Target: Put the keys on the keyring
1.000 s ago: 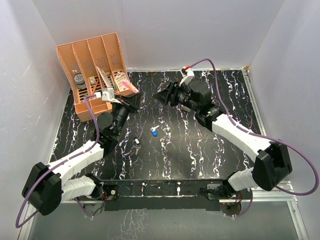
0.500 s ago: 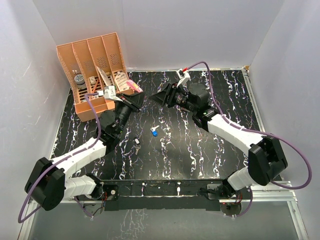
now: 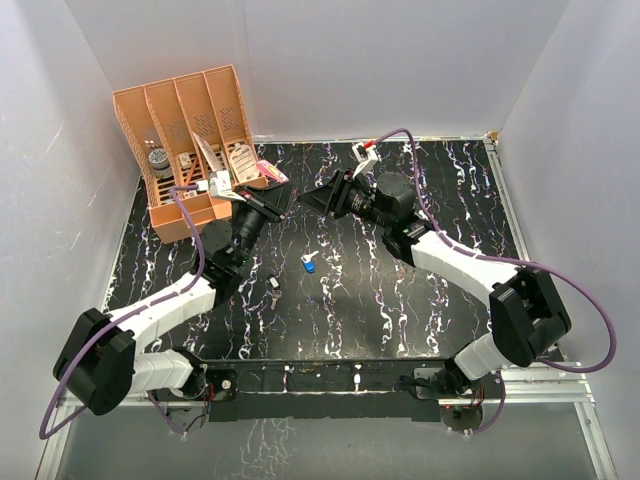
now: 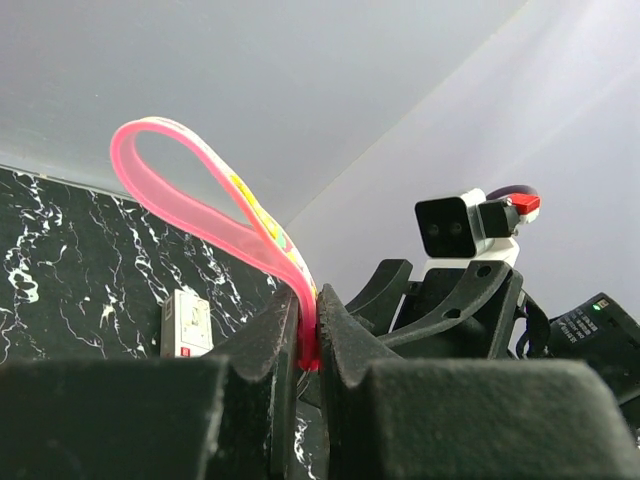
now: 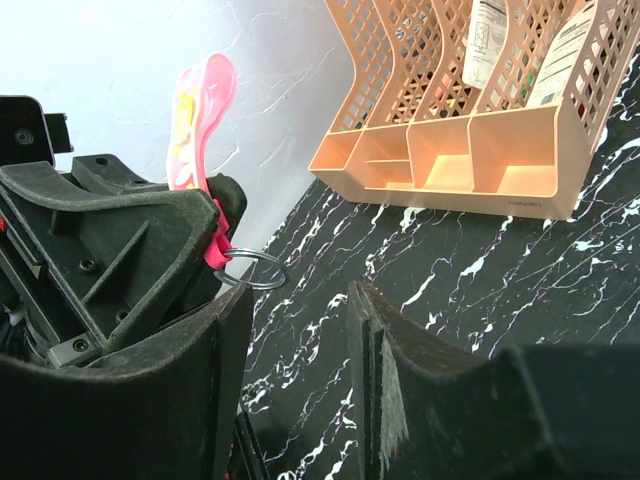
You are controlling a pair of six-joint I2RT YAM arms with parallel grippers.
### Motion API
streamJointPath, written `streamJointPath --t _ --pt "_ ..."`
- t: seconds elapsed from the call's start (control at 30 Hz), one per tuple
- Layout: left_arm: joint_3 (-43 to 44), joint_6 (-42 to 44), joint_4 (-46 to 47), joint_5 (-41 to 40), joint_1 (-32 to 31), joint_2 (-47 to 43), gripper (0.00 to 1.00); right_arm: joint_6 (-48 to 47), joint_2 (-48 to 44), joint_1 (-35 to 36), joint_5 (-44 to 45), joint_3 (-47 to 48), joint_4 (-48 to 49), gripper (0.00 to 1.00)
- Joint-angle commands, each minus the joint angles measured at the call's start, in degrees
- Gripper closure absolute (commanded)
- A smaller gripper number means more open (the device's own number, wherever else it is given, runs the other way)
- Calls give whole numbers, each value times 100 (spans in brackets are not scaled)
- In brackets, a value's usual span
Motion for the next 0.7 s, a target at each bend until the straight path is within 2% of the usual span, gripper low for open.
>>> streamJointPath --t 0.0,0.67 --pt "219 -160 402 54 -24 34 100 100 8 -28 -64 -63 645 60" --pt "249 -393 578 107 -20 137 100 315 265 -26 -110 -78 1140 67"
